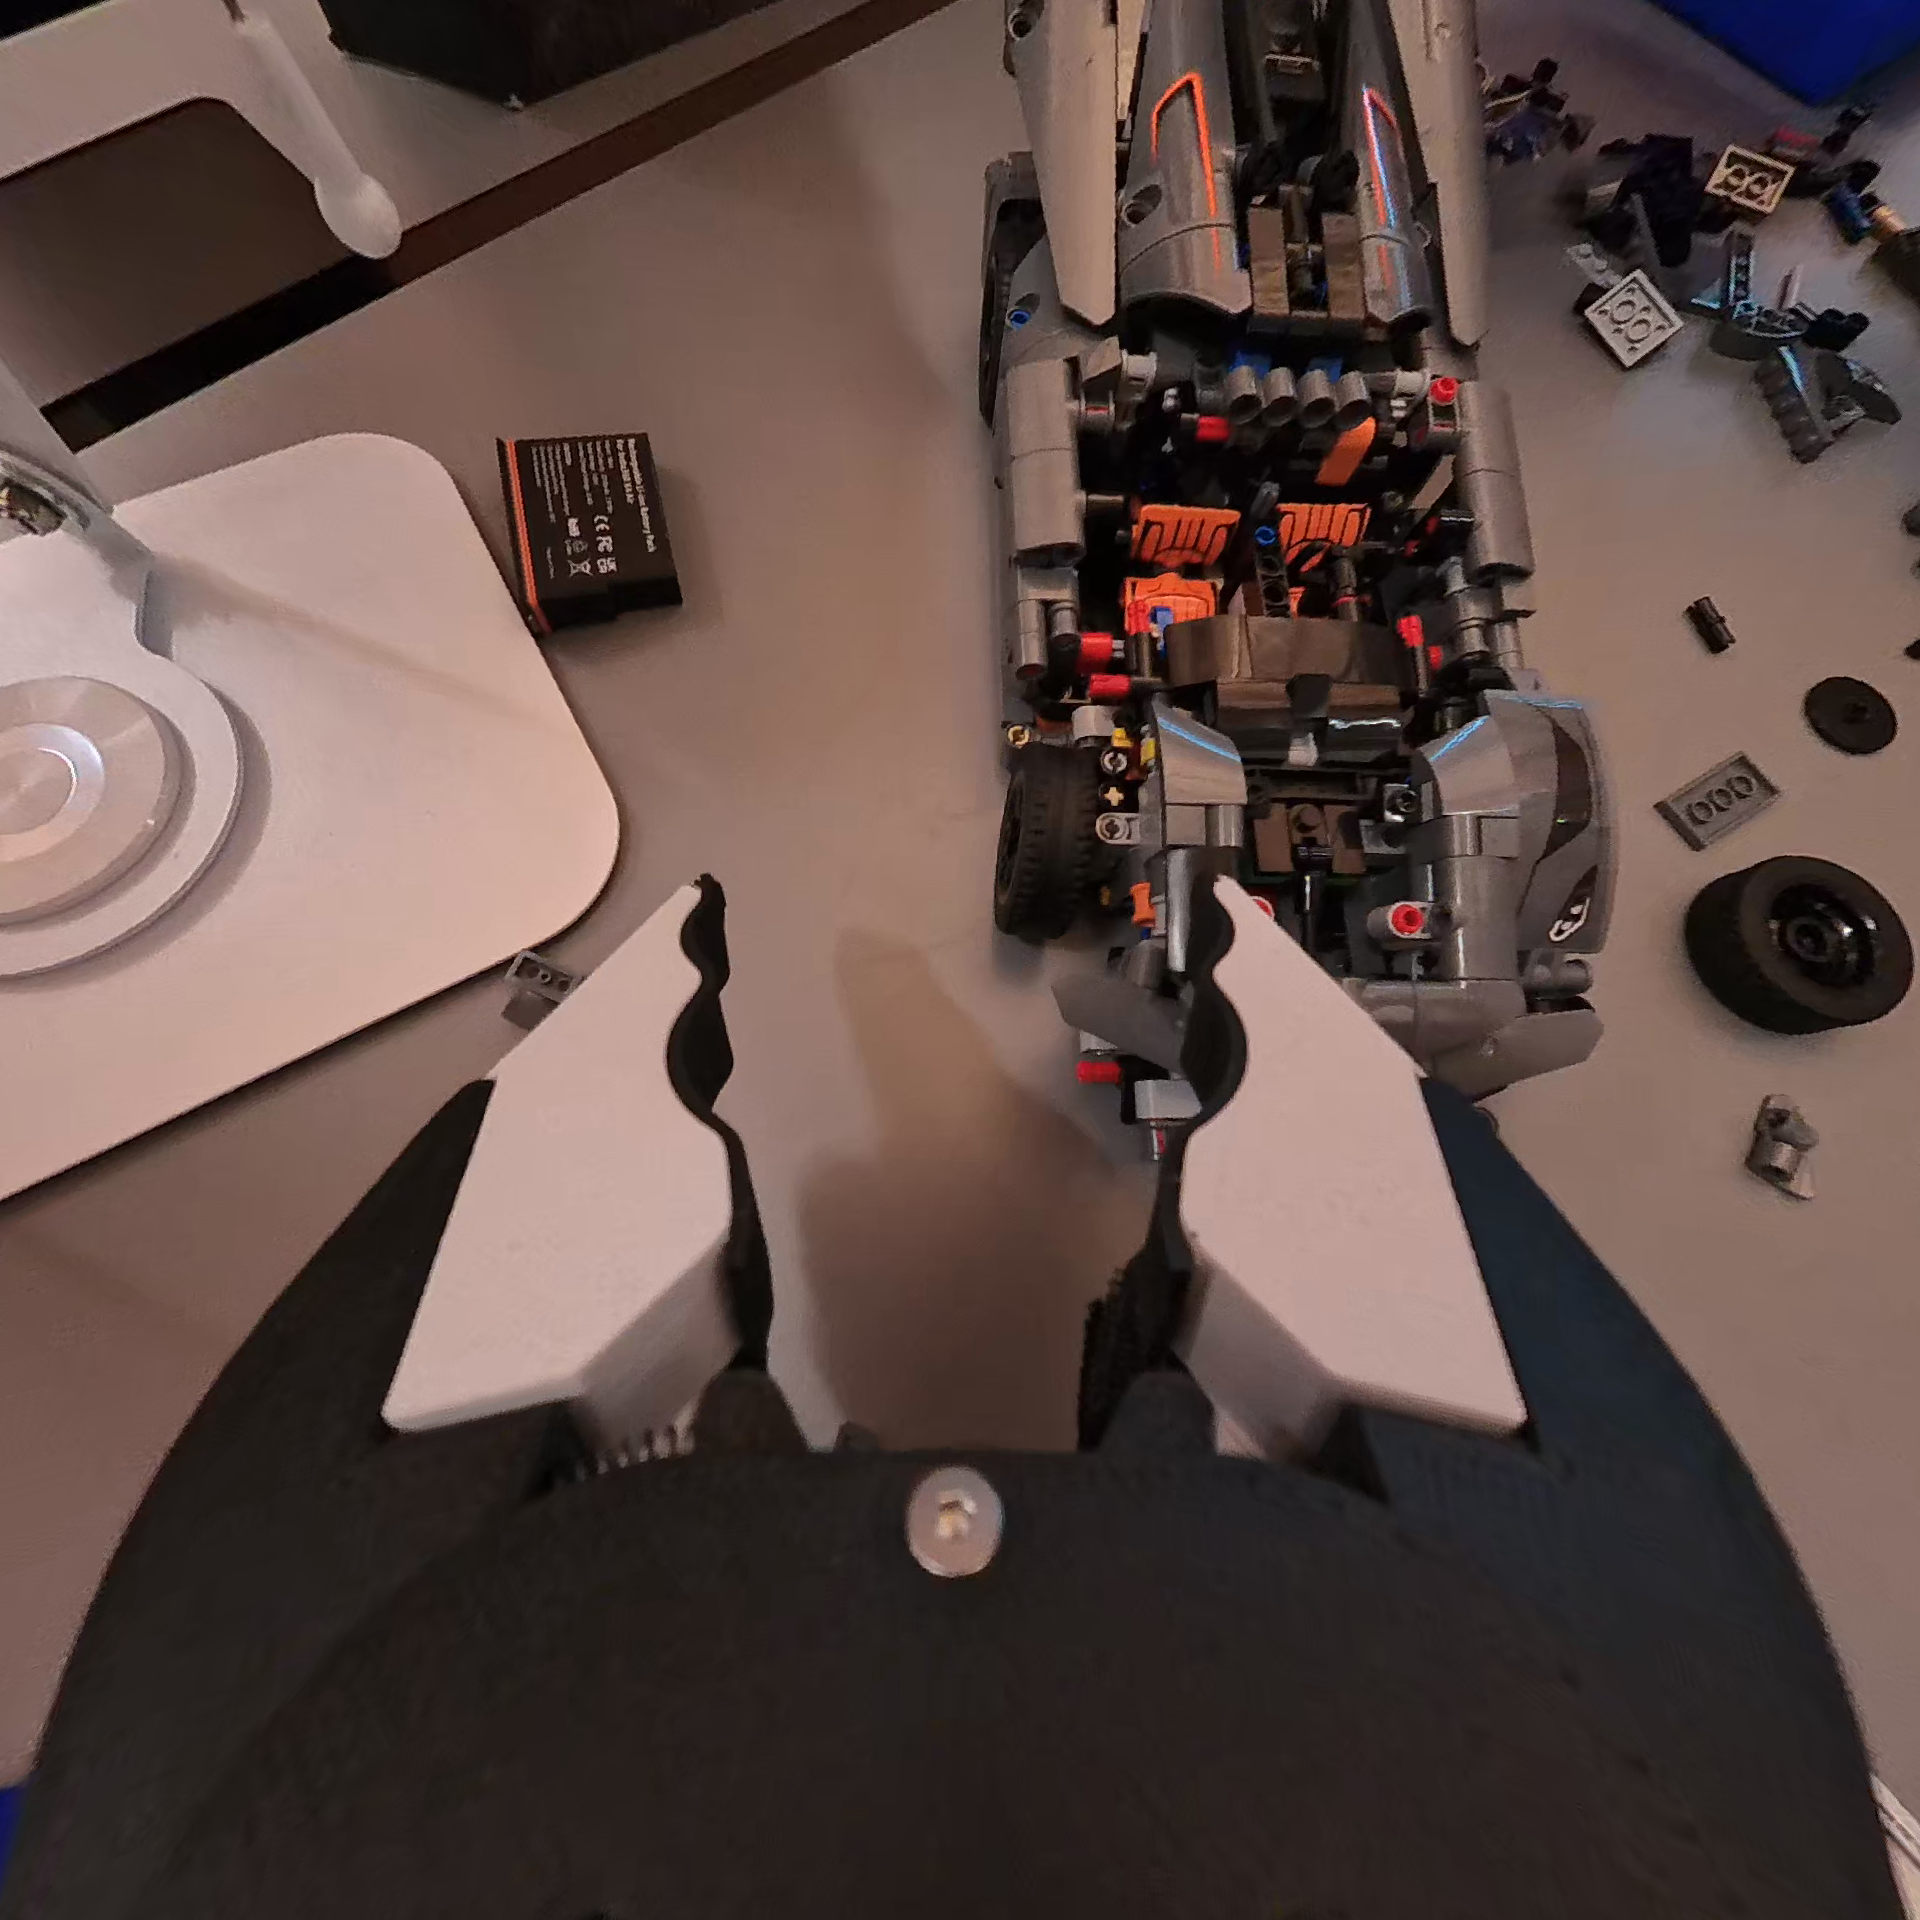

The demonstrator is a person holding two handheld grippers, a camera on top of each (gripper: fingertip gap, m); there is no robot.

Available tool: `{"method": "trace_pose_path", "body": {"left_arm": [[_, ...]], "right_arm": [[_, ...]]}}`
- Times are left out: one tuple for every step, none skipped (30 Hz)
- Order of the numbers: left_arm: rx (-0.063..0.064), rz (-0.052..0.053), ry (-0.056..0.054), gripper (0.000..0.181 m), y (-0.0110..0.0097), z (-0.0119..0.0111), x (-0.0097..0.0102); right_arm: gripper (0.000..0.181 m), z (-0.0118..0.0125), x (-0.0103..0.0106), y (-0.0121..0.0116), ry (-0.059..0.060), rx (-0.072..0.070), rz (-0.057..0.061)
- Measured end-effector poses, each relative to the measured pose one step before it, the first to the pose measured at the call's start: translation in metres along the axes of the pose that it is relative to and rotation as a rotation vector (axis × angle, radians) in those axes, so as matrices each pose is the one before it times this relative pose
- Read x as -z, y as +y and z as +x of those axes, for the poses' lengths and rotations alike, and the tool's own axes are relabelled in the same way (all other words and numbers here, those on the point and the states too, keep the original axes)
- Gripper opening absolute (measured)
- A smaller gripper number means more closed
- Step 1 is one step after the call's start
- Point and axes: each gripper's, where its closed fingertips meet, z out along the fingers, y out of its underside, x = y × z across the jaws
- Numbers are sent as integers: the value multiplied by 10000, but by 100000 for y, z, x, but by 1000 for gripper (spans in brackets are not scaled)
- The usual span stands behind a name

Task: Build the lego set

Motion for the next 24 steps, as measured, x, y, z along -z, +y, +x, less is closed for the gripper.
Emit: {"method": "trace_pose_path", "body": {"left_arm": [[-9, 8, -8, 87, 28, 0, 24], [-3, 5, 16, 87, 34, 53, 28], [-1, 9, 25, 87, 23, 84, 16], [-25, 2, 16, 87, 16, 77, 31], [-44, 3, 6, 87, -2, 73, 40], [-27, -5, 14, 87, -19, 73, 45], [-20, 20, 32, 87, -110, 69, 25], [-6, 63, 101, 87, -204, 143, 5], [21, 51, 173, 87, -224, 217, -42], [25, 14, 229, 87, -182, 267, -105], [35, -80, 202, 88, -23, 193, -141], [57, -116, 144, 89, 84, 44, -156], [65, -119, 197, 89, 165, 122, -178], [67, -191, 230, 90, 268, 128, -197], [60, -85, 56, 91, 84, -177, -142], [49, 24, 193, 92, -145, 15, -85], [76, 68, 297, 92, -212, 86, -70], [200, -8, 203, 92, -47, -166, -121], [303, -93, 339, 92, 154, -39, -223], [361, -59, 591, 92, 184, 396, -319], [352, 0, 538, 90, 123, 380, -368], [243, -14, 375, 88, 178, 271, -341], [142, 23, 329, 88, 132, 328, -322], [135, -33, 229, 88, 184, 253, -322]], "right_arm": [[0, -227, 304, 638, 23, 48, -227], [0, -168, 338, 764, 76, 29, -270], [0, -187, 348, 852, 52, -10, -285], [0, -320, 342, 900, -17, -28, -280], [0, -372, 336, 958, -24, -53, -283], [0, -370, 331, 1085, -27, -120, -323], [0, -353, 332, 1150, -34, -167, -364], [0, -151, 329, 930, 114, -145, -252], [0, -108, 453, 450, 230, -120, 50], [12, -309, 687, 47, 176, -169, 316], [22, -633, 949, -192, 32, -202, 445], [28, -995, 1121, -370, -30, -94, 561], [33, -1185, 1143, -379, 8, 35, 584], [37, -1403, 974, -193, -47, 27, 455], [42, -1862, 704, -57, -313, -6, 337], [43, -2269, 354, -83, -545, 22, 343], [45, -2177, -67, -73, -521, -2, 329], [47, -1932, -465, 32, -466, -76, 225], [49, -1680, -727, -85, -458, -136, 256], [47, -1220, -935, -159, -375, -243, 309], [49, -845, -1120, 51, -339, -332, 141], [53, -617, -1151, 99, -343, -353, 75], [56, -419, -982, -37, -299, -347, 121], [57, -263, -783, -21, -200, -255, 44]]}}
